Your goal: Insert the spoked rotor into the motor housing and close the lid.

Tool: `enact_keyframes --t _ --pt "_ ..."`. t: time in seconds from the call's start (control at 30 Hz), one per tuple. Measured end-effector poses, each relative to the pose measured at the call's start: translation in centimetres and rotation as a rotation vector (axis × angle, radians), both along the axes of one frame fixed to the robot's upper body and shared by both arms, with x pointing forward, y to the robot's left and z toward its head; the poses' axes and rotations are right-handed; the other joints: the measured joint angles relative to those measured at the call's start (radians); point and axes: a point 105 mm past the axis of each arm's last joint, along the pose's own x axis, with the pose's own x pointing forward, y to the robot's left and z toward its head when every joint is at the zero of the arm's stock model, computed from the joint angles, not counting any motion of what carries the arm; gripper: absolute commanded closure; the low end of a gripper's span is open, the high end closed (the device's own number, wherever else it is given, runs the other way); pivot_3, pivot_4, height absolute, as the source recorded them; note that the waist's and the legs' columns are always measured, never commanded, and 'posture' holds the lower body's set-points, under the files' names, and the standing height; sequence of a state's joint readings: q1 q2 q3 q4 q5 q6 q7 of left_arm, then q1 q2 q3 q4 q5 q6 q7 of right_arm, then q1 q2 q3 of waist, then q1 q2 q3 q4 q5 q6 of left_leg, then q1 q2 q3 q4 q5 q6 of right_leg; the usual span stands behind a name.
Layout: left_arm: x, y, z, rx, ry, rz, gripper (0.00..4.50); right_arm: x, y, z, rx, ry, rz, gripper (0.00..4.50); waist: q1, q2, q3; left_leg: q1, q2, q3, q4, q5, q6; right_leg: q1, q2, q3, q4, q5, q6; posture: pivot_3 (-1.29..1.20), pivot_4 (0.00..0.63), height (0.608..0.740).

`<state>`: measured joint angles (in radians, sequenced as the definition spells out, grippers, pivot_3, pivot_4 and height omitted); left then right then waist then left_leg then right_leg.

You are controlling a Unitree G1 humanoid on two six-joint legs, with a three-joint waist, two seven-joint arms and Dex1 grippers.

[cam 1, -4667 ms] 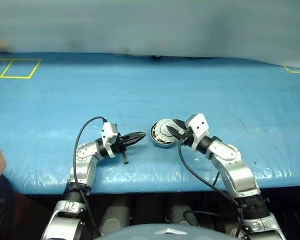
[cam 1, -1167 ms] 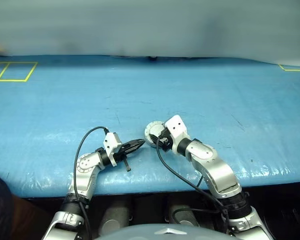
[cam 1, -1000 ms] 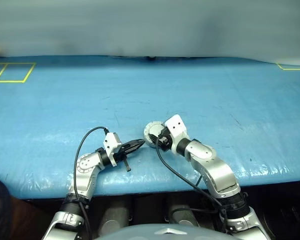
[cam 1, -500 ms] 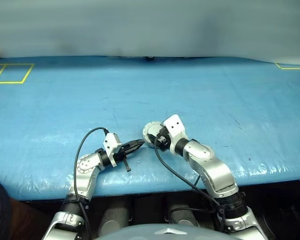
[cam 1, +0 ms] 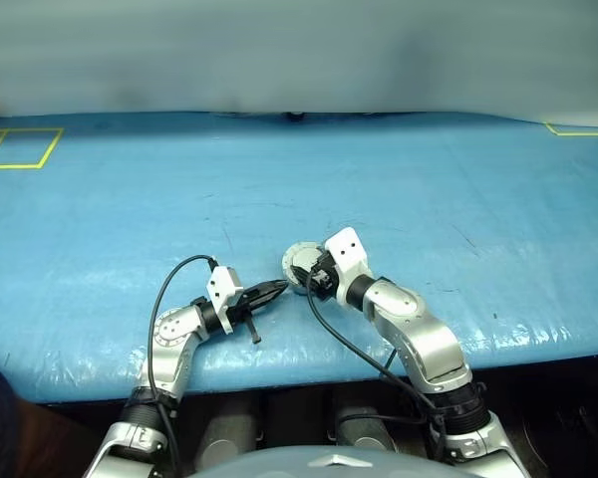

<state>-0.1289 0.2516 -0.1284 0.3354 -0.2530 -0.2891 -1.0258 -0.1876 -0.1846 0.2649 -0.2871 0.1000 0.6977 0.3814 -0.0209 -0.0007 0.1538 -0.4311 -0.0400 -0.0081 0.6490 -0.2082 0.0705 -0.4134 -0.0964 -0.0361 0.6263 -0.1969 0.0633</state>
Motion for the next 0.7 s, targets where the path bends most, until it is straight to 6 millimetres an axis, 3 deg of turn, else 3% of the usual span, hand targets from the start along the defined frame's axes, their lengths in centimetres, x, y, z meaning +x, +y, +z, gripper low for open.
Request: enact_keyframes --t 0.23,0.7 --pt "0.0 0.2 -1.0 0.062 0.034 0.009 4.5 0.0 0.0 0.0 -0.003 -0.002 0.006 1.34 0.0 0.0 0.0 0.0 0.0 0.0 -0.001 0.0 0.0 0.0 0.0 0.0 0.0 0.0 0.0 0.0 0.15 0.74" --pt "1.4 -0.5 -1.2 0.079 0.034 0.075 4.5 -0.2 -0.4 -0.3 -0.016 0.0 0.019 1.34 0.01 0.004 -0.004 0.0 0.0 0.0 -0.001 0.0 0.0 0.001 -0.002 -0.002 -0.001 0.0 0.0 0.0 0.15 0.74"
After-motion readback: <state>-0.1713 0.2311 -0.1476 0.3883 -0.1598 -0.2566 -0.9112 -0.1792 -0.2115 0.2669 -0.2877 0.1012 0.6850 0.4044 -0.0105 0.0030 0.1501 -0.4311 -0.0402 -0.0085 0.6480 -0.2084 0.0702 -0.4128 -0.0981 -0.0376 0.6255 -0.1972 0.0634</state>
